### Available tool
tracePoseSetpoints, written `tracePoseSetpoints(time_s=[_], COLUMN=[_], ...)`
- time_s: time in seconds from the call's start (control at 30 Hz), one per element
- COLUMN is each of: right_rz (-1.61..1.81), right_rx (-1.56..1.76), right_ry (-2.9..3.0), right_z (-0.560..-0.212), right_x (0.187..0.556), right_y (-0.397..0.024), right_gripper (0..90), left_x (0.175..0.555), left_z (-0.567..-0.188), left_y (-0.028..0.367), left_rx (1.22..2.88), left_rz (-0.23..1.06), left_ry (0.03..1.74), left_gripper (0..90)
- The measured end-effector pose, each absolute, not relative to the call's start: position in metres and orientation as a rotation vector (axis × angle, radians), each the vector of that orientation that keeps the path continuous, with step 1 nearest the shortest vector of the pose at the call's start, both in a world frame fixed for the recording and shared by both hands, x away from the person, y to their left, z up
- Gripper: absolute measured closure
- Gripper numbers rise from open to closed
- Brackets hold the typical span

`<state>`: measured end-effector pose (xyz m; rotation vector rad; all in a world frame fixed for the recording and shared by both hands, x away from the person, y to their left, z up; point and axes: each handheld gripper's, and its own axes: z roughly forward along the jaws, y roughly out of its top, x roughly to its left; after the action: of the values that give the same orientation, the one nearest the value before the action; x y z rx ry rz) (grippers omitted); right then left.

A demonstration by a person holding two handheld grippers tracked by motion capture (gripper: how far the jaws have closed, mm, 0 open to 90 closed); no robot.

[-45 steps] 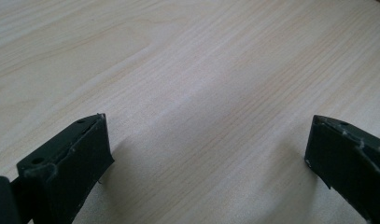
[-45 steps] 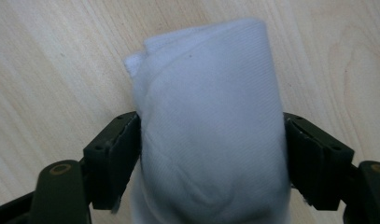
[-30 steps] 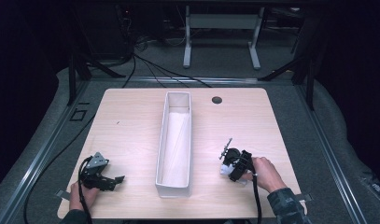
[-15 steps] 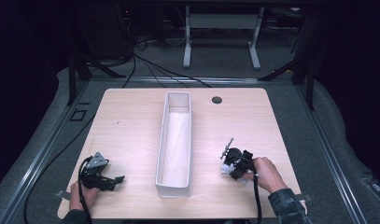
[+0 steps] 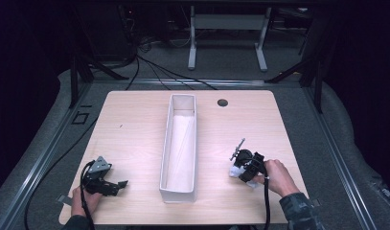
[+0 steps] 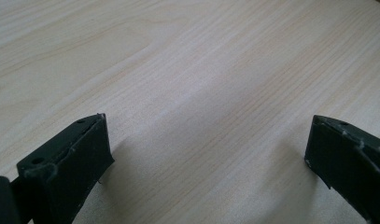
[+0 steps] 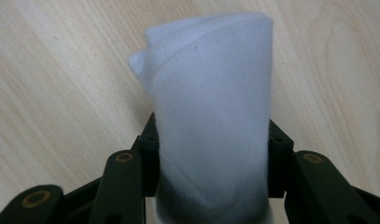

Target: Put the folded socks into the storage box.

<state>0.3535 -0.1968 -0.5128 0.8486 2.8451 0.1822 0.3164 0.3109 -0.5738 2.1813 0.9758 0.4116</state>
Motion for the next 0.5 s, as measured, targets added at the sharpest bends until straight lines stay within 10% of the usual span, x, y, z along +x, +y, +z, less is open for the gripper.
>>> tracePoseSetpoints(time_s=[0.5], right_rz=[0.22], right_rx=[0.849], right_ry=[2.797], right_z=[-0.475], right_x=[0.359], right_y=[-0.207], right_gripper=[54.8], left_x=[0.316], left_z=[-0.574], left_y=[0.311], left_rx=[2.181], left_rz=[0.413], left_ry=[0.977], left_gripper=[0.2])
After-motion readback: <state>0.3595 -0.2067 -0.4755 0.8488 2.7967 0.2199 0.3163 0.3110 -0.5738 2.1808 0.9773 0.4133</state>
